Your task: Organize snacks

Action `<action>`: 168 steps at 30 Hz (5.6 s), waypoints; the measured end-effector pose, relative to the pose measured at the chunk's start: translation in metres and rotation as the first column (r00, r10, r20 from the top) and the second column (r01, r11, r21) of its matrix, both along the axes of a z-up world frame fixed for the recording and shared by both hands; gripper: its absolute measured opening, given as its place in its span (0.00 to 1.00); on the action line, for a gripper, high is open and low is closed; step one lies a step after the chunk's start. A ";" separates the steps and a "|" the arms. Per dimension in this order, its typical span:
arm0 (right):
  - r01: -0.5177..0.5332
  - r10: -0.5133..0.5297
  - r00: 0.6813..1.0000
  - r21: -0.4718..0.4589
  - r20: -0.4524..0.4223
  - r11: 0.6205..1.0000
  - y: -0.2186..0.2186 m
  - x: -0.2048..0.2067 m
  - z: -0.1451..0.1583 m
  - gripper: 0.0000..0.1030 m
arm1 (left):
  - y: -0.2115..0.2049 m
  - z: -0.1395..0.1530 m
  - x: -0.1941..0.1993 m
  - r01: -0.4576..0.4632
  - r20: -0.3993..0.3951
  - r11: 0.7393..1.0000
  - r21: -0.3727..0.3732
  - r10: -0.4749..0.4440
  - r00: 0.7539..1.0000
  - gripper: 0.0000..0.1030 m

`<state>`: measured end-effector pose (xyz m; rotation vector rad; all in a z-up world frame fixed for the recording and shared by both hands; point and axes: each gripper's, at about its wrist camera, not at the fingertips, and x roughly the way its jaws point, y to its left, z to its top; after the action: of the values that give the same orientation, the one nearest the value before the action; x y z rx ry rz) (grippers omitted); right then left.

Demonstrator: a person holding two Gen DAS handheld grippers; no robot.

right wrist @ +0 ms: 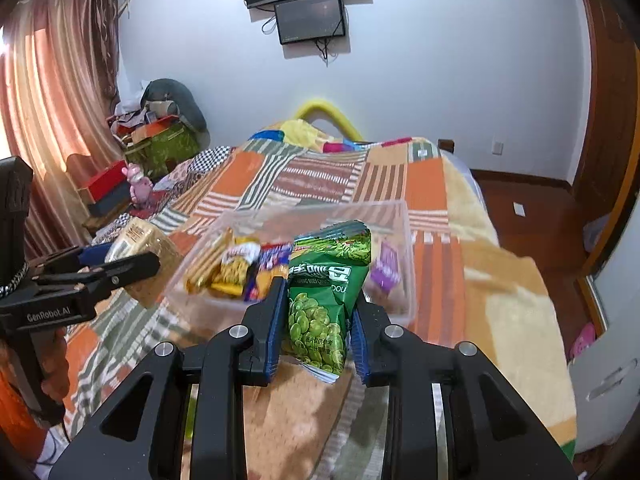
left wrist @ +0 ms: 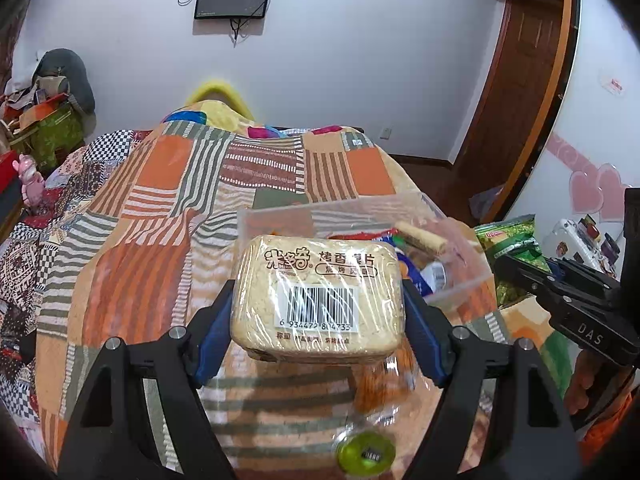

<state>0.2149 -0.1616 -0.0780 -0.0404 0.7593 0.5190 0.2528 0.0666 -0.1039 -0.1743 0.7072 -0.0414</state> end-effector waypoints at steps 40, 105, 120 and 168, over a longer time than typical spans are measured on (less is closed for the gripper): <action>-0.052 0.051 0.998 -0.017 -0.035 0.998 0.025 -0.012 -0.011 0.61 | 0.016 0.004 -0.006 -0.037 0.021 0.998 0.053 0.036 0.999 0.80; -0.040 0.042 0.991 0.013 -0.124 0.999 0.001 -0.034 -0.030 0.49 | -0.055 -0.106 -0.061 0.156 -0.291 0.987 -0.025 -0.157 0.944 0.45; -0.027 0.029 0.998 0.045 -0.049 0.999 -0.002 -0.013 -0.004 0.49 | -0.036 -0.014 -0.023 0.103 -0.080 0.995 0.009 -0.102 0.992 0.45; -0.017 0.017 0.999 0.002 0.045 1.000 0.022 0.037 0.014 0.61 | -0.011 0.026 0.030 -0.002 0.092 1.000 0.022 0.000 0.996 0.44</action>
<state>0.2519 -0.1397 -0.0637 -0.0560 0.7151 0.5332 0.2824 0.0556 -0.0779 -0.1506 0.6158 -0.0406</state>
